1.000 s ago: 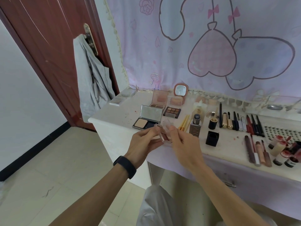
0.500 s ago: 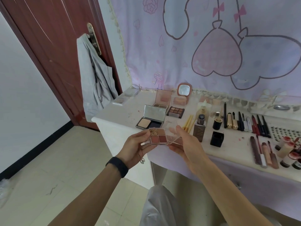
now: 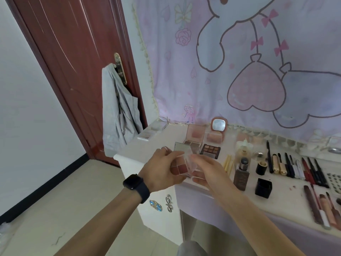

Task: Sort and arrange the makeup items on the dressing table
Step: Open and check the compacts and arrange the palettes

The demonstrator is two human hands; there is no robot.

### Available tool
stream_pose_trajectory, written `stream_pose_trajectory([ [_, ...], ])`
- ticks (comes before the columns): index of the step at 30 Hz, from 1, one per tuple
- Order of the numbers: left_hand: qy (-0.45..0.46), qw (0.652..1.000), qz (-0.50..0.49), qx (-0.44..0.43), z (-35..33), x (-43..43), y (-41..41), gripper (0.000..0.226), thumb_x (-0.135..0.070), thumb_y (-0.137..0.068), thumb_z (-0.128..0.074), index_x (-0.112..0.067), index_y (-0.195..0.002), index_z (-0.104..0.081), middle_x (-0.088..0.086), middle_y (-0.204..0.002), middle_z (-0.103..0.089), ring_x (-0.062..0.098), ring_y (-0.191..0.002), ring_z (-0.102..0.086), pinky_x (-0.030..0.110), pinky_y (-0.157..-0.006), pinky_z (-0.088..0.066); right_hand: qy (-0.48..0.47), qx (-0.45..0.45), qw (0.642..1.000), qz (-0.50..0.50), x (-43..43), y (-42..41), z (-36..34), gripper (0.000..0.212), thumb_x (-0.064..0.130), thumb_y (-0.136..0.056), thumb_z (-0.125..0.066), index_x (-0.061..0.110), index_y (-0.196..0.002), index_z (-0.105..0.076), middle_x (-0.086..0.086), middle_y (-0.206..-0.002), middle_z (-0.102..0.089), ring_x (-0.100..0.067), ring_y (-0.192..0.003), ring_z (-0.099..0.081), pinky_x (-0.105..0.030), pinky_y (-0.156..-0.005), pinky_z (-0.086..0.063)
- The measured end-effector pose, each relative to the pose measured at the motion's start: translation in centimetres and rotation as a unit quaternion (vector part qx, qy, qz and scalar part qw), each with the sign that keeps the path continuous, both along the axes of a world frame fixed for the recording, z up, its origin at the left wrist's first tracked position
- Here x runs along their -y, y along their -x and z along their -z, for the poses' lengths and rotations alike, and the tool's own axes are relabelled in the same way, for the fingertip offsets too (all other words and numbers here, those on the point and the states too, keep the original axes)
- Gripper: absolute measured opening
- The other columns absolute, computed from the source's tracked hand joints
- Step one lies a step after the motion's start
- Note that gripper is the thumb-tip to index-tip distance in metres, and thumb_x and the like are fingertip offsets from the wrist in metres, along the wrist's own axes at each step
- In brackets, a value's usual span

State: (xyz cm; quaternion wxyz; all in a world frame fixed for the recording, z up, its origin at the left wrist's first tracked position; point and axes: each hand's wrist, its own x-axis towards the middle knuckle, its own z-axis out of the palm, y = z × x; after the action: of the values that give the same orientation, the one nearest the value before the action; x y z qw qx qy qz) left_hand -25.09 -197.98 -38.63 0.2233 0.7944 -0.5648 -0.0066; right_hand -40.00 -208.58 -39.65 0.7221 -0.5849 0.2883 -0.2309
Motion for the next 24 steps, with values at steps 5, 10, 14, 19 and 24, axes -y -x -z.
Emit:
stream_pose_trajectory([
  [5,0.016,0.999,-0.018,0.028,-1.9,1.1,-2.1,0.072,-0.049,-0.074,-0.076,-0.039,-0.14,-0.048,0.0,-0.113,-0.052,0.021,-0.107,-0.053,0.036,-0.094,-0.048,0.053,-0.013,0.999,-0.005,1.0,-2.3,-2.6,0.022,0.051,-0.092,-0.062,0.034,-0.102,-0.073,0.012,-0.093,-0.077,-0.008,-0.088,-0.074,-0.027,-0.077,-0.056],
  [10,0.055,0.998,-0.004,0.003,-3.3,2.7,-4.1,0.07,-0.045,-0.071,-0.079,-0.036,-0.136,-0.054,-0.004,-0.12,-0.05,0.016,-0.112,-0.052,0.031,-0.098,-0.047,0.083,-0.035,0.996,-0.007,2.9,-4.7,-4.5,0.017,0.049,-0.094,-0.058,0.038,-0.097,-0.071,0.02,-0.088,-0.075,-0.006,-0.086,-0.074,-0.027,-0.073,-0.059],
  [14,0.082,0.996,-0.016,-0.044,-4.8,4.8,-6.0,0.068,-0.045,-0.068,-0.083,-0.035,-0.13,-0.057,-0.012,-0.113,-0.05,0.009,-0.106,-0.054,0.019,-0.092,-0.046,0.155,-0.102,0.982,-0.034,5.6,-6.1,-7.2,0.025,0.057,-0.092,-0.054,0.038,-0.102,-0.067,0.015,-0.1,-0.074,-0.001,-0.083,-0.073,-0.028,-0.083,-0.059],
  [19,0.096,0.983,-0.076,-0.14,-5.9,8.2,-9.7,0.058,-0.044,-0.066,-0.088,-0.035,-0.117,-0.061,-0.036,-0.088,-0.062,-0.011,-0.093,-0.057,0.014,-0.085,-0.047,0.373,-0.22,0.901,-0.007,12.6,-4.7,-11.4,0.036,0.059,-0.084,-0.054,0.028,-0.09,-0.072,0.009,-0.088,-0.074,-0.013,-0.089,-0.071,-0.027,-0.079,-0.053],
  [24,0.019,0.967,-0.176,-0.185,-4.9,13.0,-14.9,0.074,-0.057,-0.065,-0.084,-0.027,-0.129,-0.06,-0.013,-0.109,-0.065,0.007,-0.092,-0.057,0.018,-0.074,-0.041,0.514,-0.426,0.744,-0.033,20.5,-3.8,-11.7,0.031,0.04,-0.094,-0.06,0.023,-0.119,-0.065,0.002,-0.12,-0.067,-0.02,-0.109,-0.062,-0.031,-0.089,-0.049],
])
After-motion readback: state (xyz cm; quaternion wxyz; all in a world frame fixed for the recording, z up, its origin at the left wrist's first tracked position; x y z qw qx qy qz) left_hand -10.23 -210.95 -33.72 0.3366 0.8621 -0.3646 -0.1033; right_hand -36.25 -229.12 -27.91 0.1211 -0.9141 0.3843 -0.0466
